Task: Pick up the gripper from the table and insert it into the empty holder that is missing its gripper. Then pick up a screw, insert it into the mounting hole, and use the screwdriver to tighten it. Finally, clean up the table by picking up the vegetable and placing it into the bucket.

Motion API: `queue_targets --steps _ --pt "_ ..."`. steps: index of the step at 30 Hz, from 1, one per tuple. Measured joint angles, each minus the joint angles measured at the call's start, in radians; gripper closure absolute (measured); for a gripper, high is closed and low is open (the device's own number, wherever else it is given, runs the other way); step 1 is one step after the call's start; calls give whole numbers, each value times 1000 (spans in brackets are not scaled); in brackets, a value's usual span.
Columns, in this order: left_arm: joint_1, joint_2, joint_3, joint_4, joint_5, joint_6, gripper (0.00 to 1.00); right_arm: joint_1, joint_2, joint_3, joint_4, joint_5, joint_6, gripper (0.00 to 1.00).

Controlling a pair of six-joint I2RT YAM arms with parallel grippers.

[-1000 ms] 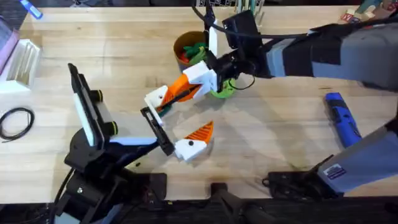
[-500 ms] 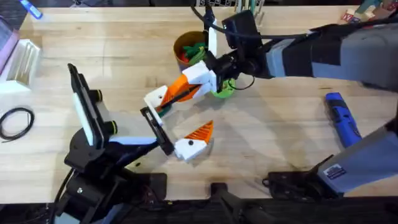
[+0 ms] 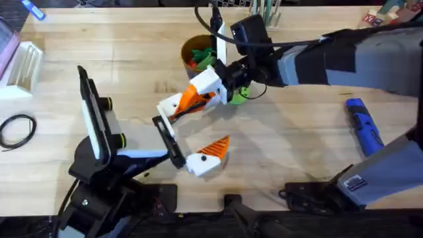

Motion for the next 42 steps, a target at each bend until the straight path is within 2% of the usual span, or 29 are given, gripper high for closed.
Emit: queue_targets --steps 7,12,14,15,16,21,30,33,37,39,42 --pt "-2 0 0 0 20 10 15 -15 0 -7 -1 -20 -6 476" --pt "-27 0 0 -4 97 10 14 -34 0 -7 5 -22 -4 375" --pt "-27 0 0 -5 110 10 15 -40 0 -7 16 -22 -2 239" --pt "-27 0 0 -5 116 10 15 -42 0 -7 23 -22 -3 115" --pt "-27 0 0 -6 119 10 15 -44 -1 -7 25 -20 -5 78" --pt "-27 0 0 -7 128 10 15 -48 -31 -7 23 22 -4 58" --pt "-27 0 0 -7 133 10 14 -58 -180 -7 -2 161 -9 51" --pt "-27 0 0 -7 136 10 14 -80 -250 -7 -129 244 -53 49" --pt "-27 0 0 -7 139 10 16 -124 -379 -2 -471 455 -196 48" --pt "-27 0 0 -7 139 10 15 -144 -452 15 -654 613 -289 43" --pt "-27 0 0 -7 140 10 15 -155 -551 62 -836 881 -399 11"
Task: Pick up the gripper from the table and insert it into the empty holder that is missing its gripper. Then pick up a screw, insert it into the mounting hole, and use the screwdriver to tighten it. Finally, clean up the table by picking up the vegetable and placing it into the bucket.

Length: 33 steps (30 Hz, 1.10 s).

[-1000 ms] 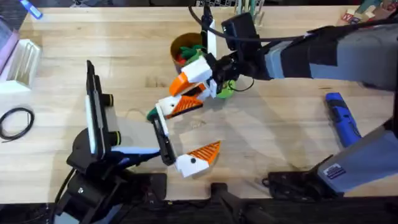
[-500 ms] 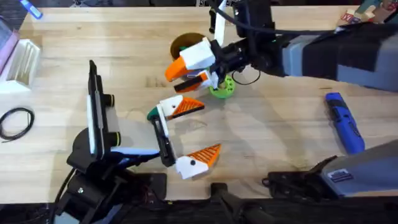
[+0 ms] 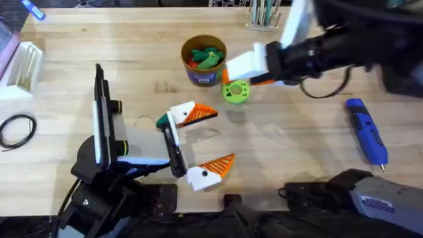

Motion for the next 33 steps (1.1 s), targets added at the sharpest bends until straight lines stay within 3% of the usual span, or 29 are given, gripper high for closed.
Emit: queue_targets --steps 3,7,10,14,19,24,25,29,33 --pt "0 0 0 0 0 0 15 0 -112 42 -112 325 -78 9" --pt "0 0 0 0 0 0 15 -4 -235 54 -207 655 -131 9" --pt "0 0 0 0 0 0 16 -4 -290 54 -282 783 -153 9" --pt "0 0 0 0 0 0 14 -47 -319 54 -373 860 -168 10" --pt "0 0 0 0 0 0 15 -209 -304 54 -411 861 -201 10" --pt "0 0 0 0 0 0 14 -340 -295 54 -409 706 -301 10" --pt "0 0 0 0 0 0 14 -357 -292 54 -392 632 -333 10" --pt "0 0 0 0 0 0 15 -343 -257 54 -317 507 -381 14" --pt "0 0 0 0 0 0 16 -266 -153 54 -234 403 -402 21"
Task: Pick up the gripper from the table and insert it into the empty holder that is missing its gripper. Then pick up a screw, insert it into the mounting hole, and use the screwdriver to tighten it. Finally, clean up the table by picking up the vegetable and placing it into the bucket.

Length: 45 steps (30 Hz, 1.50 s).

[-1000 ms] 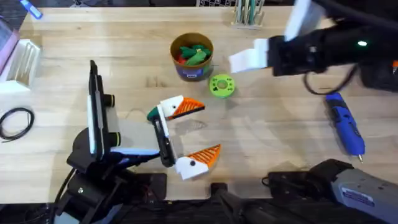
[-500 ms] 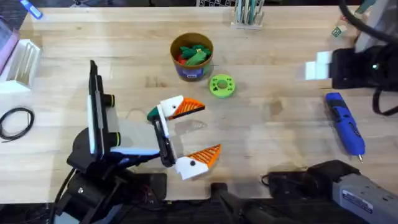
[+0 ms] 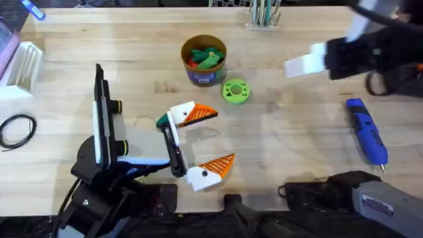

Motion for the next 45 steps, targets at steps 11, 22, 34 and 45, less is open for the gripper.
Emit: queue_targets --steps 11,22,34,45 --pt "0 0 0 0 0 0 15 292 357 0 198 -67 -91 414" --pt "0 0 0 0 0 0 14 425 519 0 340 -38 -103 552" --pt "0 0 0 0 0 0 15 443 578 0 370 46 -110 630" --pt "0 0 0 0 0 0 14 459 578 0 371 49 -109 707"
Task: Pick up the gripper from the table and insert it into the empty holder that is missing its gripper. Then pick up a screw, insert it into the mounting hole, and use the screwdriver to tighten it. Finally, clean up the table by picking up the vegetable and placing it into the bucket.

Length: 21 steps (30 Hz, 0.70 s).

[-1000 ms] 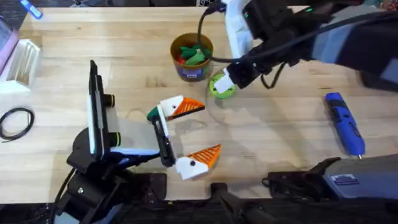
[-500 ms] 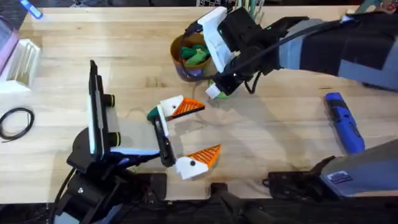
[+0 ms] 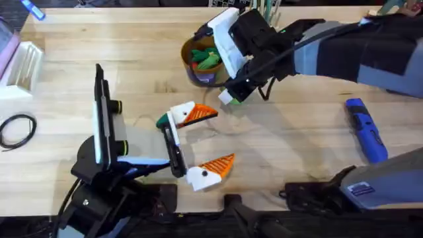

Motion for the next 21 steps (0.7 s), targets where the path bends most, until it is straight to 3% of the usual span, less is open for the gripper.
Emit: queue_targets --steps 11,15,21 --pt "0 0 0 0 0 0 16 8 13 1 4 8 0 808" --pt "0 0 0 0 0 0 16 8 13 2 7 25 0 982" --pt "0 0 0 0 0 0 14 8 13 2 7 45 -1 993"
